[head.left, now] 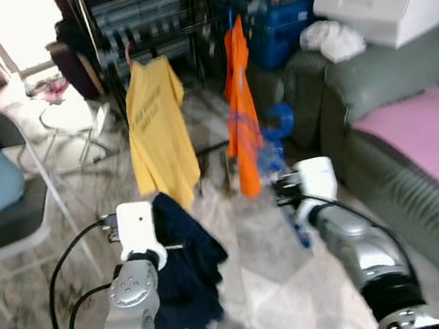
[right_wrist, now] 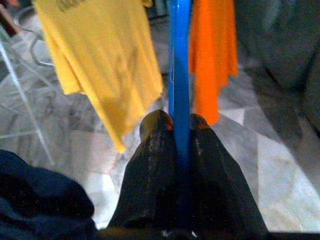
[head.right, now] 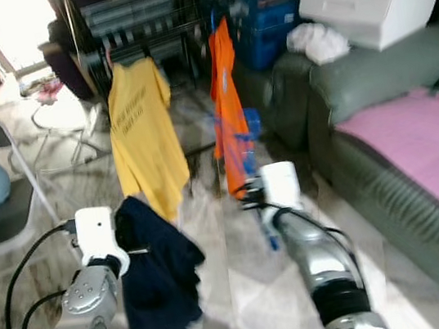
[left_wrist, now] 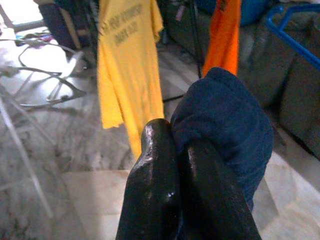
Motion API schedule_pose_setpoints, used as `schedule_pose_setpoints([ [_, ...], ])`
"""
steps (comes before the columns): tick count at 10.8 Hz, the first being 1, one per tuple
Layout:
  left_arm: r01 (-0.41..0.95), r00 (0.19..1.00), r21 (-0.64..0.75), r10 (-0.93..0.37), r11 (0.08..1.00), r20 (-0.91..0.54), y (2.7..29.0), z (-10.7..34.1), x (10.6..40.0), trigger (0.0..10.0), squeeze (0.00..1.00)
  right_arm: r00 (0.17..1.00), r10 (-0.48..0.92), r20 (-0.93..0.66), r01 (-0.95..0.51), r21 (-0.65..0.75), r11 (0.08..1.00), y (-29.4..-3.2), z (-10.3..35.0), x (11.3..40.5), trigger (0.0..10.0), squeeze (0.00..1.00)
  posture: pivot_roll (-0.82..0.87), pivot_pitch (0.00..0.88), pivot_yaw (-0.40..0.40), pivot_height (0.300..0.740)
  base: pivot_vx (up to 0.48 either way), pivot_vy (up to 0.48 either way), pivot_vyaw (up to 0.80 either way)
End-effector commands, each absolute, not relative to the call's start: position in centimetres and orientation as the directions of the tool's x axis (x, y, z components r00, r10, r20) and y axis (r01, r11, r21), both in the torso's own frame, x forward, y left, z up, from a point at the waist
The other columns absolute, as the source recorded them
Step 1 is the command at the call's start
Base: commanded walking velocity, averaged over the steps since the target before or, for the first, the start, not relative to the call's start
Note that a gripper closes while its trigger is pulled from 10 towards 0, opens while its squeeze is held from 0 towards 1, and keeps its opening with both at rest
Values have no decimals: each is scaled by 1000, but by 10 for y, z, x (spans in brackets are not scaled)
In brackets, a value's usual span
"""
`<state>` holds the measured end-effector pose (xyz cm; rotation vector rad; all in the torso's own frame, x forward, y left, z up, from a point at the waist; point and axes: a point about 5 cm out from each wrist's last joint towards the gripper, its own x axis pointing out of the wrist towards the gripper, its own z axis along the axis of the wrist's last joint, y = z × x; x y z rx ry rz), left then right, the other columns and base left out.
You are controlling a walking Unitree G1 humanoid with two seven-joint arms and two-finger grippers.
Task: Hang hanger
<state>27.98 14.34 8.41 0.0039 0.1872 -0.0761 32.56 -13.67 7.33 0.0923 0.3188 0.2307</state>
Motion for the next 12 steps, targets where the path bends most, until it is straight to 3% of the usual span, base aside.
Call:
schedule_pose_setpoints([
  [1, 79, 983, 3, -78, 997, -164, 148, 90, 281, 10000, 0, 917, 253, -308, -218, 144, 965, -131, 72, 323, 10000, 0, -95, 0, 104, 740, -360, 0, 0],
  [6, 89, 981, 1, -88, 996, -172, 147, 91, 282, 10000, 0, 915, 256, -312, -236, 100, 967, -132, 72, 322, 10000, 0, -95, 0, 99, 740, -380, 0, 0],
  [10, 166, 975, -6, -166, 986, -145, 142, 95, 281, 10000, 0, 944, 197, -264, -202, 8, 979, -139, 74, 323, 10000, 0, -95, 0, 107, 740, 0, 0, 0],
  [12, 224, 967, -28, -226, 974, -117, 138, 99, 280, 10000, 0, 937, 223, -271, -223, 30, 974, -139, 75, 323, 10000, 0, -94, 0, 107, 740, 0, 0, 0],
])
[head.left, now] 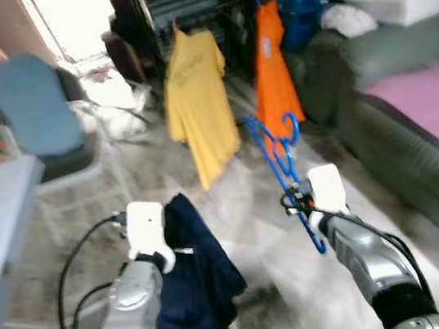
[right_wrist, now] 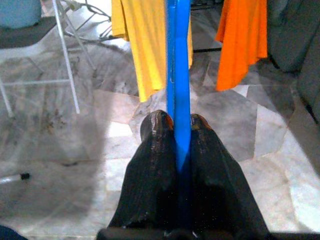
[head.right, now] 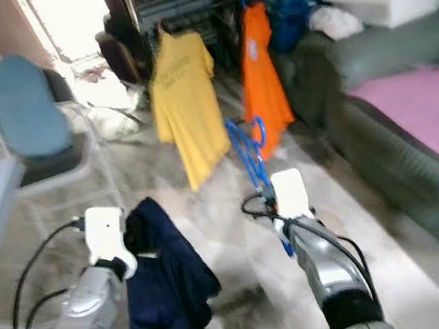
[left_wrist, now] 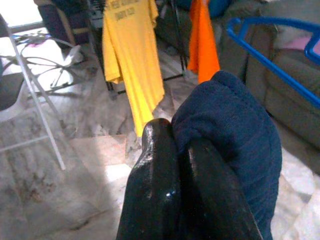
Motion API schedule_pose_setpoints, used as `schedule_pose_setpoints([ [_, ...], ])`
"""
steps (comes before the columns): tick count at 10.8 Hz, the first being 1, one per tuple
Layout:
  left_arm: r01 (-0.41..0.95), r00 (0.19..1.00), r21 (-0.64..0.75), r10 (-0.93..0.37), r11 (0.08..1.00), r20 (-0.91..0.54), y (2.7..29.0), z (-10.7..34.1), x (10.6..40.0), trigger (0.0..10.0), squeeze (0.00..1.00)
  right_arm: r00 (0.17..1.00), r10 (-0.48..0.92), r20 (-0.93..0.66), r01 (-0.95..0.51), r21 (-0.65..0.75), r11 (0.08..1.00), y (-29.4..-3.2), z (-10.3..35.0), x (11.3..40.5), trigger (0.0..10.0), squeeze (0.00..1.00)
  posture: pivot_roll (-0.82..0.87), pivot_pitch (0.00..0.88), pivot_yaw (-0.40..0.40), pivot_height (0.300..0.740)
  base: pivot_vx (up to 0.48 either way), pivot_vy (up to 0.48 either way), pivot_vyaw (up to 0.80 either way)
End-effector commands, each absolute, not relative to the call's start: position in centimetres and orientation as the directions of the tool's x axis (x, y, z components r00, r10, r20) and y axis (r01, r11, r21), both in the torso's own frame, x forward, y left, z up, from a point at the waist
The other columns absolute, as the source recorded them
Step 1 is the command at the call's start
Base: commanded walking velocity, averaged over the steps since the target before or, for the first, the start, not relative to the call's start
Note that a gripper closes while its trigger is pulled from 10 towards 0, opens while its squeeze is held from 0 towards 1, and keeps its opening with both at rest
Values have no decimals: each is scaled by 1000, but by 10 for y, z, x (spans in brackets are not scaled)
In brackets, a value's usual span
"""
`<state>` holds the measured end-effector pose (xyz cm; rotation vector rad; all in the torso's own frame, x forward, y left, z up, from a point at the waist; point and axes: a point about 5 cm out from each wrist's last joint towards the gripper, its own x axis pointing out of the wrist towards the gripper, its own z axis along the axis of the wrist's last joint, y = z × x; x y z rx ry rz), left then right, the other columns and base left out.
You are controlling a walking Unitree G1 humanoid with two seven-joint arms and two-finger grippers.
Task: Hang hanger
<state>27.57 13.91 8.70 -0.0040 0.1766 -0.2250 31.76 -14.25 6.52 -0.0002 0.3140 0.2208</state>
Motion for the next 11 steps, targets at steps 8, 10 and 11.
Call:
schedule_pose_setpoints([
  [8, 360, 912, 524, -409, 772, -25, 169, 139, 314, 10000, 0, 681, 679, -273, -720, -82, 689, -185, 122, 294, 10000, 0, -127, 0, 113, 740, 0, 0, 0],
  [10, 346, 906, 666, -420, 661, -53, 178, 137, 320, 10000, 0, 579, 744, -332, -801, -66, 595, -196, 127, 278, 10000, 0, -131, 0, 115, 740, 0, 0, 0],
  [11, 335, 911, 685, -408, 647, -61, 183, 136, 322, 10000, 0, 547, 765, -340, -822, -44, 568, -199, 130, 271, 10000, 0, -131, 0, 115, 740, 0, 0, 0],
])
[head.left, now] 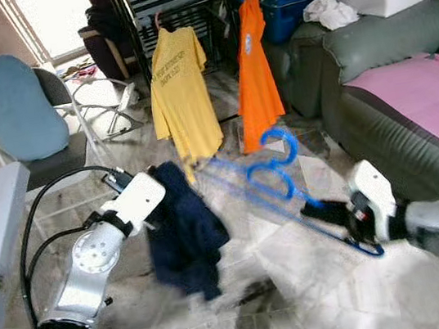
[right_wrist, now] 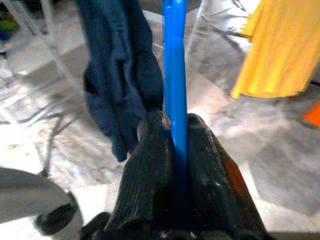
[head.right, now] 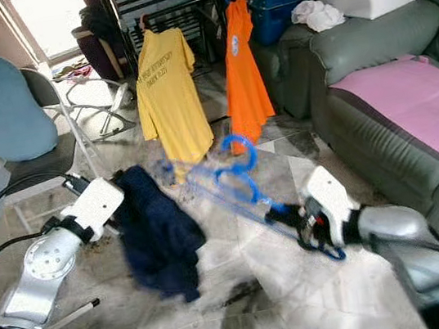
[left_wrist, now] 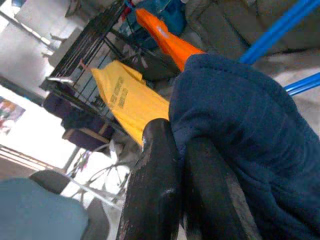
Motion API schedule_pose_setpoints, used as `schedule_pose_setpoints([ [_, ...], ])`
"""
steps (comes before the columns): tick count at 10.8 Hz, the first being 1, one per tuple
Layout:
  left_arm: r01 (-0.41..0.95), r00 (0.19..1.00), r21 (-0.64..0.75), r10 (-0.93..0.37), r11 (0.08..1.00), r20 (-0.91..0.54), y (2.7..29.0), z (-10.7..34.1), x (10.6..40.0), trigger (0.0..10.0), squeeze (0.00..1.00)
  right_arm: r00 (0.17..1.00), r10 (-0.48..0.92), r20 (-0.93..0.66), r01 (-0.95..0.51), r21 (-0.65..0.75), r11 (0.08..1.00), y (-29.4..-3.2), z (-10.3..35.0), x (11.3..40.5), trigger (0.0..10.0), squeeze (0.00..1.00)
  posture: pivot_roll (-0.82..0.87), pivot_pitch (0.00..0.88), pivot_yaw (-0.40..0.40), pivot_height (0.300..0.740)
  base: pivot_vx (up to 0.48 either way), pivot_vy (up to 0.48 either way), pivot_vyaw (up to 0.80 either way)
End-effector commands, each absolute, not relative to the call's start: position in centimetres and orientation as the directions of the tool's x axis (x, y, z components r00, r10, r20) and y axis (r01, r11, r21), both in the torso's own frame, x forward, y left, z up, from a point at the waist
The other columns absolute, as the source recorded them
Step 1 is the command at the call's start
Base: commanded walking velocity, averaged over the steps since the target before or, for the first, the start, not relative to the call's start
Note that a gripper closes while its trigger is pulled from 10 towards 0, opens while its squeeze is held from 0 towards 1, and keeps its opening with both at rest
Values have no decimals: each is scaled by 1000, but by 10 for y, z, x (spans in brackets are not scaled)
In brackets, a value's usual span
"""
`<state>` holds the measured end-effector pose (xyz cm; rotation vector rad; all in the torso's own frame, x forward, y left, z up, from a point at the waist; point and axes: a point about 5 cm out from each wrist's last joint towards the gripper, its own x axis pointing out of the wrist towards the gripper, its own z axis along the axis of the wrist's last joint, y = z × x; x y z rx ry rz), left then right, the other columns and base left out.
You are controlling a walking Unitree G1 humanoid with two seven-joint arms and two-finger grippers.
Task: Hang hanger
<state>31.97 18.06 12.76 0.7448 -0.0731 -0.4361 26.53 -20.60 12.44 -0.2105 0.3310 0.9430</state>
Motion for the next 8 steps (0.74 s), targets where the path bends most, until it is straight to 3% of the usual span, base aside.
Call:
schedule_pose_setpoints([
  [1, 319, 917, 707, -393, 631, -63, 188, 136, 324, 10000, 0, 489, 796, -357, -858, -28, 514, -202, 131, 260, 10000, 0, -131, 0, 119, 740, 0, 0, 0],
  [2, 296, 923, 725, -382, 622, -50, 193, 139, 327, 10000, 0, 434, 809, -396, -881, -1, 473, -211, 133, 250, 10000, 0, -135, 0, 119, 740, 0, 0, 0],
  [7, 264, 937, 762, -343, 592, -59, 206, 134, 330, 10000, 0, 362, 822, -441, -907, 39, 420, -219, 138, 239, 10000, 0, -142, 0, 120, 740, 0, 0, 0],
  [8, 278, 917, 754, -398, 595, -24, 199, 138, 328, 10000, 0, 371, 817, -441, -902, 35, 429, -219, 136, 241, 10000, 0, -141, 0, 119, 740, 0, 0, 0],
])
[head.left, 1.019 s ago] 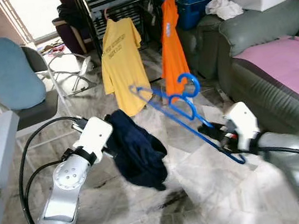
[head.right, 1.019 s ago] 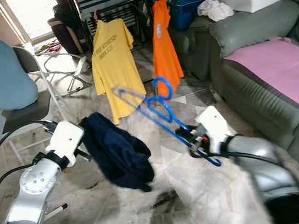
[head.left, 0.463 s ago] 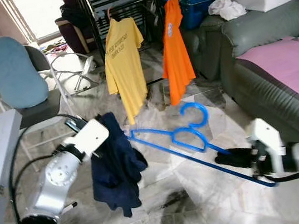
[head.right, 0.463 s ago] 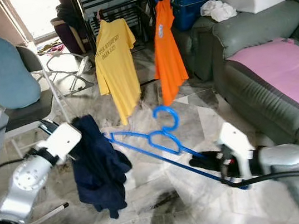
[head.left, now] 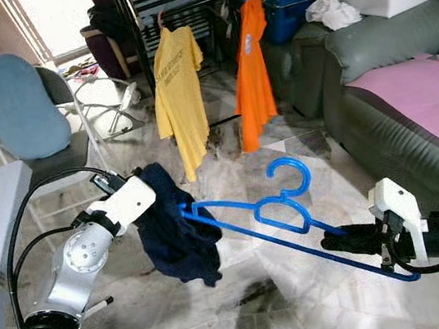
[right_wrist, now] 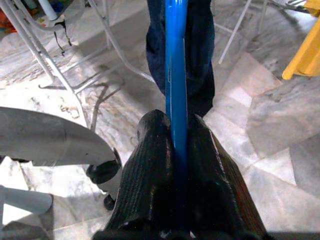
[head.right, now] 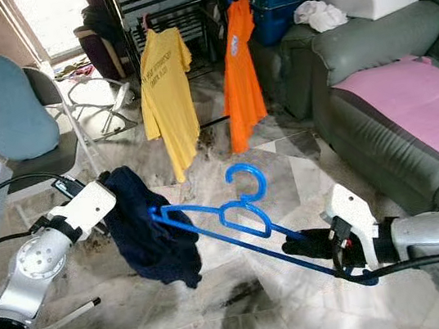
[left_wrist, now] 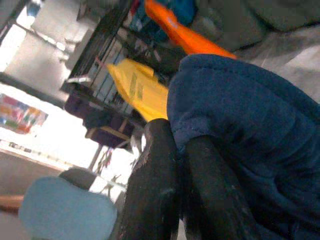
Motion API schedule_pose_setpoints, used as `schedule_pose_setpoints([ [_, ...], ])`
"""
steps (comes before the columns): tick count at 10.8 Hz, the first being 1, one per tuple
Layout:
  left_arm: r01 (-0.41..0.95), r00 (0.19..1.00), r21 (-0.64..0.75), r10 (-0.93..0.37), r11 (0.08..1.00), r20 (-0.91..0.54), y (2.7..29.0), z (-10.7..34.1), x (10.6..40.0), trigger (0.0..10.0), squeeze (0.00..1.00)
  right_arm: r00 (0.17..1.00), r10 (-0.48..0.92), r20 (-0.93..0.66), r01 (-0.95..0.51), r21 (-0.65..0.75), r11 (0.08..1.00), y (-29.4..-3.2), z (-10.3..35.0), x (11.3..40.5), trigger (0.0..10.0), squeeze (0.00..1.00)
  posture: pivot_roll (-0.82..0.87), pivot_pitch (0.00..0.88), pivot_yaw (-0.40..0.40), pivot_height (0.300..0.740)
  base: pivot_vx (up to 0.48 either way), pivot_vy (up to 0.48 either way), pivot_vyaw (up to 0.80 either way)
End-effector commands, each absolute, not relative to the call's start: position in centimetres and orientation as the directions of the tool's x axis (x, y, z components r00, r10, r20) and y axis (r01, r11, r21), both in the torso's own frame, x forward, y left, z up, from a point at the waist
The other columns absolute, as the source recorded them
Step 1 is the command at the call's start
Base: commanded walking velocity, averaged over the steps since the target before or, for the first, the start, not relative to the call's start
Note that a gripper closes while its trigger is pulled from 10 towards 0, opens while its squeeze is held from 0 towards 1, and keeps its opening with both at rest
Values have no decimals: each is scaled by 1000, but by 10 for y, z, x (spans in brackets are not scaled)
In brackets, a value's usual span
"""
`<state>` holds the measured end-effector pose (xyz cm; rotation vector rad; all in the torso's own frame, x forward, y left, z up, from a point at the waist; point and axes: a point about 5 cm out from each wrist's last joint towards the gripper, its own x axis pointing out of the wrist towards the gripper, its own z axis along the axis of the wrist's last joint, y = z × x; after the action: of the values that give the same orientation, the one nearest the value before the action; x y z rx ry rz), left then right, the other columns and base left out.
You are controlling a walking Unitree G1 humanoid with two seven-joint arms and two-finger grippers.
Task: Hang hanger
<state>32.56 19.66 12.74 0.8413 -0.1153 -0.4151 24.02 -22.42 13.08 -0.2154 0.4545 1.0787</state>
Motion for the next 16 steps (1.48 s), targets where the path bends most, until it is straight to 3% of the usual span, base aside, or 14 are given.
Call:
schedule_pose_setpoints([
  [1, 302, 890, 743, -457, 598, 6, 191, 141, 324, 10000, 0, 380, 814, -438, -899, 34, 438, -218, 135, 244, 10000, 0, -140, 0, 118, 740, 0, 0, 0],
  [5, 354, 800, 681, -585, 641, 135, 172, 157, 301, 10000, 0, 405, 815, -414, -881, 62, 470, -211, 125, 255, 10000, 0, -124, 0, 102, 740, 0, 0, 0],
  [8, 338, 760, 636, -600, 694, 251, 155, 181, 296, 10000, 0, 429, 812, -396, -816, 216, 536, -204, 93, 257, 10000, 0, -113, 0, 81, 740, 0, 0, 0],
  [10, 338, 733, 616, -609, 712, 302, 144, 195, 292, 10000, 0, 505, 766, -398, -705, 322, 632, -203, 70, 264, 10000, 0, -104, 0, 74, 740, 0, 0, 0],
  [13, 339, 744, 603, -598, 722, 298, 141, 193, 289, 10000, 0, 717, 570, -401, -426, 394, 814, -224, 62, 289, 10000, 0, -106, 0, 71, 740, 0, 0, 0],
  [14, 374, 753, 596, -608, 711, 252, 137, 180, 286, 10000, 0, 824, 458, -334, -316, 400, 860, -228, 78, 308, 10000, 0, -109, 0, 76, 740, 0, 0, 0],
  [16, 475, 740, 563, -653, 677, 161, 116, 150, 277, 10000, 0, 890, 438, -129, -321, 506, 800, -208, 122, 337, 10000, 0, -115, 0, 80, 740, 0, 0, 0],
])
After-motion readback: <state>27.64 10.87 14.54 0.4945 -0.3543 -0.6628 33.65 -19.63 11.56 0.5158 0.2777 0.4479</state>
